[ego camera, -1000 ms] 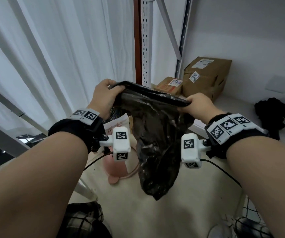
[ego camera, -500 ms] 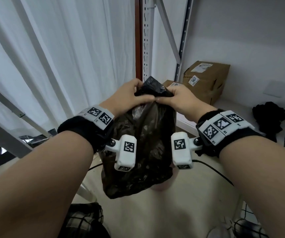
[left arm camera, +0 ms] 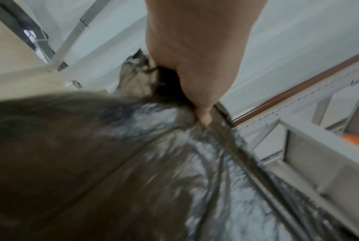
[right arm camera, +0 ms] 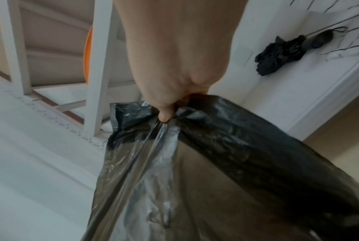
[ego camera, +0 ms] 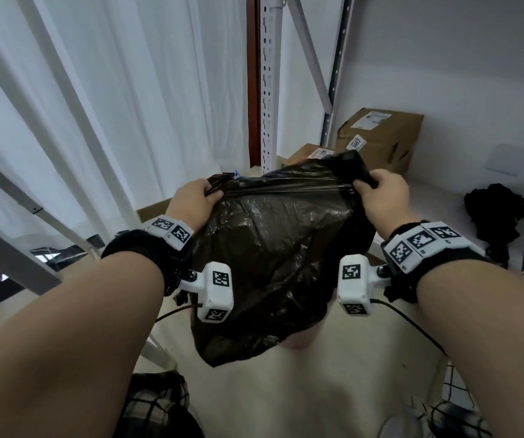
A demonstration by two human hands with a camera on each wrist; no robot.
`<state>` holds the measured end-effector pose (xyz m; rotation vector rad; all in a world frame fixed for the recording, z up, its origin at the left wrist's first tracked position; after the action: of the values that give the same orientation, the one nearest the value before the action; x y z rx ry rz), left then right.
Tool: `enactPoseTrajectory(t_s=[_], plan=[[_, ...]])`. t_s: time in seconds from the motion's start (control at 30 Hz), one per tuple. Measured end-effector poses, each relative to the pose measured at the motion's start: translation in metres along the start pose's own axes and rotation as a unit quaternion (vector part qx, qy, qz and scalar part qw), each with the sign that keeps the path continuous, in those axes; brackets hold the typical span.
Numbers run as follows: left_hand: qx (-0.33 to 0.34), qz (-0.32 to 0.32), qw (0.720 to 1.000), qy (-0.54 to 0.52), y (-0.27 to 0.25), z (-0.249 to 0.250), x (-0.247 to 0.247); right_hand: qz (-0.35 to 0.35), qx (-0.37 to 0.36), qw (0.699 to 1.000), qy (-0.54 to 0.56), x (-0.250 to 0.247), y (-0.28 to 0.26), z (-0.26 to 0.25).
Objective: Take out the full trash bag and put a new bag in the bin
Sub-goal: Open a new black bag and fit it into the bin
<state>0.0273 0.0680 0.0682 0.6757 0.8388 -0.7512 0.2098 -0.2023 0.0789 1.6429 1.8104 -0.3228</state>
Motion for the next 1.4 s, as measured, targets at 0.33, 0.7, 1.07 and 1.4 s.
enactPoseTrajectory(t_s=[0.33,0.7,1.07,1.4], plan=[[0.072,-0.065,0.993,0.06,0.002,-0.007,0.028,-0.19,0.075,0.95,0.234,0.026,-0.015,0.006],[0.057,-0.108,0.976,0.182,-0.006,-0.043,0.033,-0.251,0.204,0.9,0.292,0.028,-0.02,0.013],[0.01,-0.049,0.999,-0.006,-0.011,-0.034,0.02,-0.037,0.079,0.994,0.06,0.013,-0.001,0.021],[0.034,-0.095,0.994,0.051,-0.001,-0.048,0.027,0.095,0.149,0.984,0.036,-0.017,0.002,0.044]])
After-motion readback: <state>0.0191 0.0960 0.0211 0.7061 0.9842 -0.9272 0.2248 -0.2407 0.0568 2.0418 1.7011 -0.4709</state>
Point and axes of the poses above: each hand's wrist, its own y-axis towards the middle knuckle, its own x-axis out of the palm, z = x × y, the point moved 7 cm from there along y, towards the middle knuckle, and after that the axes turned 8 degrees about x, right-handed, at the moved point
